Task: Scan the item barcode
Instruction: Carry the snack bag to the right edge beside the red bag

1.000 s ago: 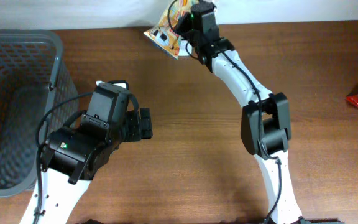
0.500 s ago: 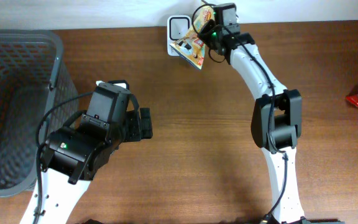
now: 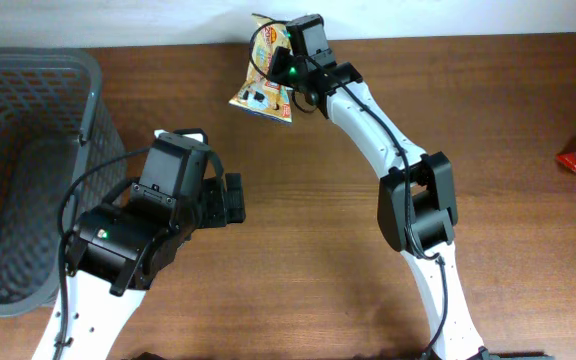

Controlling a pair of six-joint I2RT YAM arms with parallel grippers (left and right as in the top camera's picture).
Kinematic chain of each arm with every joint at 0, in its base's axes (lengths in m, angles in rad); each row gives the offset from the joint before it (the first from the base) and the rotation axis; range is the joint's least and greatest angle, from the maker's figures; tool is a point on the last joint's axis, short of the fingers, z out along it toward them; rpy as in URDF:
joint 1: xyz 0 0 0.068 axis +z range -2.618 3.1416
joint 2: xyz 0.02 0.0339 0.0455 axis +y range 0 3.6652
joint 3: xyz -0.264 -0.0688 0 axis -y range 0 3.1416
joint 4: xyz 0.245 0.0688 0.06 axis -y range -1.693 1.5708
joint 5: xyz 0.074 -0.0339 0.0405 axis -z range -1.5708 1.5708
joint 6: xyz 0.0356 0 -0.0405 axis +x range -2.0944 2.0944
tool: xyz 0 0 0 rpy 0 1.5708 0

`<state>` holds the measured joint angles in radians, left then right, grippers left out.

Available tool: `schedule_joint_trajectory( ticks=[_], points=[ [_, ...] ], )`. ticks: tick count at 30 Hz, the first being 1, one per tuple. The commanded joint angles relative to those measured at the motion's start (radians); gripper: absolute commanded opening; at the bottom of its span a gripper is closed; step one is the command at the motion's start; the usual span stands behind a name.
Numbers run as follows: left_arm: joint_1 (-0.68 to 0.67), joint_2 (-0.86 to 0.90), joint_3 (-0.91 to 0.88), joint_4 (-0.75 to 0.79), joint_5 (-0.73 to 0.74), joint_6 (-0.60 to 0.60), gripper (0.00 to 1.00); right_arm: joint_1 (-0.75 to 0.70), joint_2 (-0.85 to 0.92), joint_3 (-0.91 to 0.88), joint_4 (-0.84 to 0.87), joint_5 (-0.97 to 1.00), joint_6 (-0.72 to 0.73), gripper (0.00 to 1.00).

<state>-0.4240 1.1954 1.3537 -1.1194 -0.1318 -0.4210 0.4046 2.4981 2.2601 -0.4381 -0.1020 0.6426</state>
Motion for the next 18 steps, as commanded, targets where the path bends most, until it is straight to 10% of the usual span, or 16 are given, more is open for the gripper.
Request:
schedule_joint_trajectory(
  ticks=[1,6,18],
  points=[
    [0.002,-0.003,0.002,-0.001,-0.004,-0.012,0.99,-0.020,-0.114,0.032,0.007,0.004,-0.105,0.04],
    [0.002,-0.003,0.002,-0.001,-0.004,-0.012,0.99,-0.115,-0.332,0.032,-0.100,0.088,-0.141,0.04],
    [0.002,-0.003,0.002,-0.001,-0.004,-0.012,0.99,-0.070,-0.008,0.031,-0.023,-0.025,-0.126,0.04]
  ],
)
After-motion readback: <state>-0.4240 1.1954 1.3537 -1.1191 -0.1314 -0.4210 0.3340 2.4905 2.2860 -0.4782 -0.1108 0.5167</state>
